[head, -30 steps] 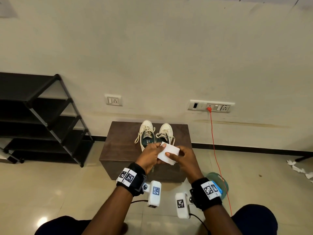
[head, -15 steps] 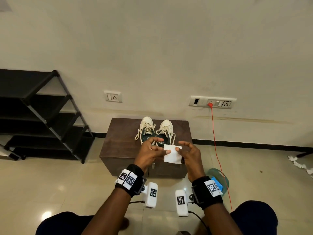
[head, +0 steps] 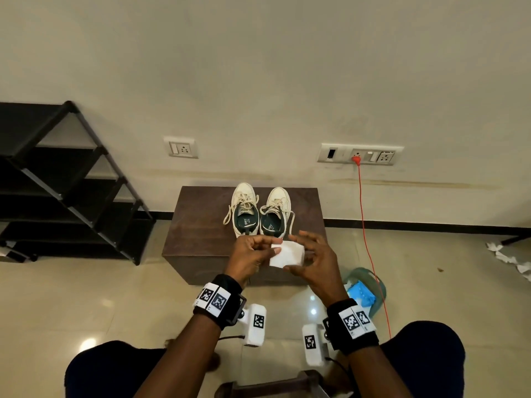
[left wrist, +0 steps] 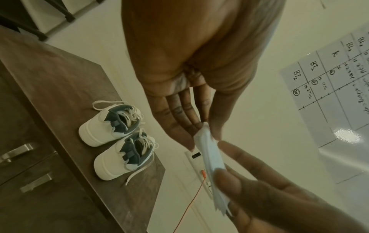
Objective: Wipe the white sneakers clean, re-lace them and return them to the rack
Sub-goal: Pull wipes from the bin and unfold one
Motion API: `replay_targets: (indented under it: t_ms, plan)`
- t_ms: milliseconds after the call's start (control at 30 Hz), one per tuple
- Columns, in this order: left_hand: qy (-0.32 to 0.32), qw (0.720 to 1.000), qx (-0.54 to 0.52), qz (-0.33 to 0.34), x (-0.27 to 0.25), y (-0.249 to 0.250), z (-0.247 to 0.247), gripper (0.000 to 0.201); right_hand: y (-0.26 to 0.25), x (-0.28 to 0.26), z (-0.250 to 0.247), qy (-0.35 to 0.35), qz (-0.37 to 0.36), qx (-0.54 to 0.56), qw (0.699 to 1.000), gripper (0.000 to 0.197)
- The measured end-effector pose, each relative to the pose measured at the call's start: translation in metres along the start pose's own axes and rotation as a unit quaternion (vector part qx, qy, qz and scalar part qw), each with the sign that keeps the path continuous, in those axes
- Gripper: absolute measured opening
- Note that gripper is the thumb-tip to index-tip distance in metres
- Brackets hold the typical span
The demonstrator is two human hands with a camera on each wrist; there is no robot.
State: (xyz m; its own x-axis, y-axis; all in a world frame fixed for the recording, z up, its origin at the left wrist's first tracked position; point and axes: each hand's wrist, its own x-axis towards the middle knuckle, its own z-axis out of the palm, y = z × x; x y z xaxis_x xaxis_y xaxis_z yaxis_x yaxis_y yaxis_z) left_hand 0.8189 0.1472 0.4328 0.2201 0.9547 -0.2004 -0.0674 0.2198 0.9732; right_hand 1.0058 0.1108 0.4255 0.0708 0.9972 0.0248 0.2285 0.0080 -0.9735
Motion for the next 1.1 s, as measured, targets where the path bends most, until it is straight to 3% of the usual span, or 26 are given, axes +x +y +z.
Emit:
replay_targets:
  t_ms: [167, 367, 467, 533, 633, 733, 767, 900, 1000, 1100]
  plan:
    - [-0.022, 0.998, 0.048, -0.019, 0.009, -0.004, -0.001, 0.049, 0.015, 0.008, 0.004, 0.021, 0.009, -0.043, 0.999, 0.045]
    - [-0.017, 0.978, 0.205, 0.017, 0.034, -0.021, -0.01, 0.023, 0.026, 0.018, 0.004, 0.011, 0.001, -0.111, 0.994, 0.024]
    - [-0.063, 0.959, 0.274, 0.033, 0.047, -0.028, -0.016, 0.012, 0.033, 0.022, 0.005, 0.011, 0.024, -0.077, 0.997, 0.04]
    - [-0.103, 0.946, 0.304, 0.039, 0.057, -0.03, -0.015, 0.011, 0.038, 0.024, 0.007, -0.006, 0.066, -0.022, 0.998, 0.041]
    - [-0.125, 0.923, 0.363, 0.025, 0.076, -0.035, -0.013, 0.02, 0.05, 0.031, 0.009, -0.006, 0.045, -0.045, 0.998, 0.031]
    - [-0.109, 0.909, 0.401, 0.022, 0.098, -0.039, -0.014, 0.05, 0.073, 0.041, 0.007, 0.035, 0.053, -0.014, 0.998, 0.028]
    - [-0.092, 0.889, 0.446, 0.047, 0.106, -0.041, -0.014, 0.057, 0.082, 0.043, 0.006, 0.056, 0.074, 0.023, 0.995, 0.026]
    - [-0.061, 0.761, 0.633, 0.127, 0.135, -0.062, -0.017, 0.076, 0.118, 0.046, 0.007, 0.118, 0.174, 0.207, 0.956, 0.018]
    - [-0.079, 0.716, 0.681, 0.129, 0.156, -0.084, -0.022, 0.076, 0.132, 0.049, 0.008, 0.123, 0.199, 0.266, 0.935, 0.035]
    - [-0.086, 0.682, 0.712, 0.143, 0.17, -0.108, -0.026, 0.054, 0.143, 0.053, 0.012, 0.101, 0.205, 0.278, 0.933, 0.049]
